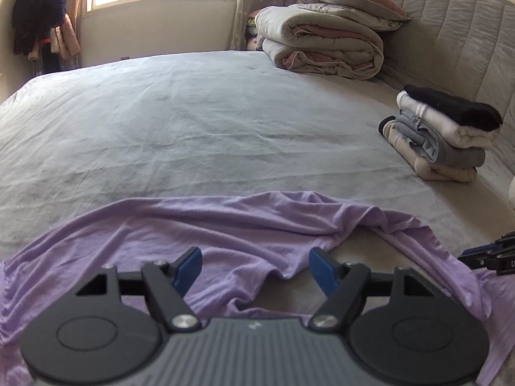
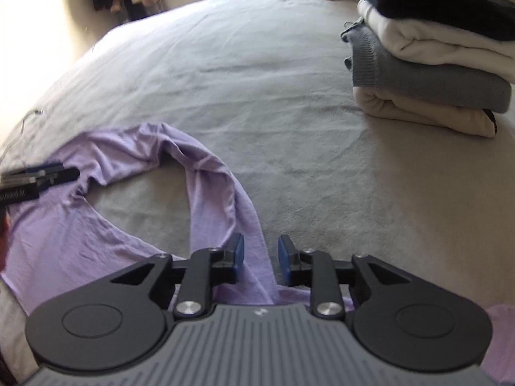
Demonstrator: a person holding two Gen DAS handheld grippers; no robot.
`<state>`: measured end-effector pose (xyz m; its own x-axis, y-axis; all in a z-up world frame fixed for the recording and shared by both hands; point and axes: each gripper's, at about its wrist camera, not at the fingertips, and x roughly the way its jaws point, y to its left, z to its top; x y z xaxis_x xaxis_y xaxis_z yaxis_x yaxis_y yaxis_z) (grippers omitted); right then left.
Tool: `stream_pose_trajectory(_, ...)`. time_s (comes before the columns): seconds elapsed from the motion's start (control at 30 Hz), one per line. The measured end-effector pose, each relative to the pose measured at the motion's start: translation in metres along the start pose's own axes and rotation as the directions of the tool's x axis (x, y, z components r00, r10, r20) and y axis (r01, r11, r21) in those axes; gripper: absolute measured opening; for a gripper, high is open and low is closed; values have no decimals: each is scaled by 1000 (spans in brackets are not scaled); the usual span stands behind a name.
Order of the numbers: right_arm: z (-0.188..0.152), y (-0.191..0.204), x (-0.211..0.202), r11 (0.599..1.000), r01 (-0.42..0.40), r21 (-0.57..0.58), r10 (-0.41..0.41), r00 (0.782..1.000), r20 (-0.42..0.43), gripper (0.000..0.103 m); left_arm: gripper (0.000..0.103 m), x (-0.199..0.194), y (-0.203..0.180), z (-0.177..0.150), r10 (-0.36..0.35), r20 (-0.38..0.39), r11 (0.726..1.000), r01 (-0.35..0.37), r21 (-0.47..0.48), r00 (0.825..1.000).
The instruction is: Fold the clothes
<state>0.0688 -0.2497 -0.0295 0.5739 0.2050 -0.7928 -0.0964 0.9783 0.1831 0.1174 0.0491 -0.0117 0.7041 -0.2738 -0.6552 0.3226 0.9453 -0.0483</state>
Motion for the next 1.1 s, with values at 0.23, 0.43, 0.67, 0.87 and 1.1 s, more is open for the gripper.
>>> stream_pose_trajectory(0.23,3,-3,7,997,-23,-75,20,999,-33,28,74,40,-3,26,67,-19,994,-65,84,998)
stream_pose_trajectory(0.43,1,-13,5,997,-63,-53,61,997,-42,23,74,62,15,40,111,-17,990,-109,89,994)
stream_pose_trajectory(0.67,-8,16,12,973,7,-232,-17,999,-41,21,74,72,45,37,155,-30,987,-153,52,988)
stream_pose_trajectory(0.87,-3,35,13,917,74,-391,-98,994,-41,2,74,71,64,30,137,-31,990,-137,18,990)
stream_pose_trajectory(1.1,40,22,19,832,305,-464,-298,950,90,2,74,69,79,37,120,-23,992,-119,40,993)
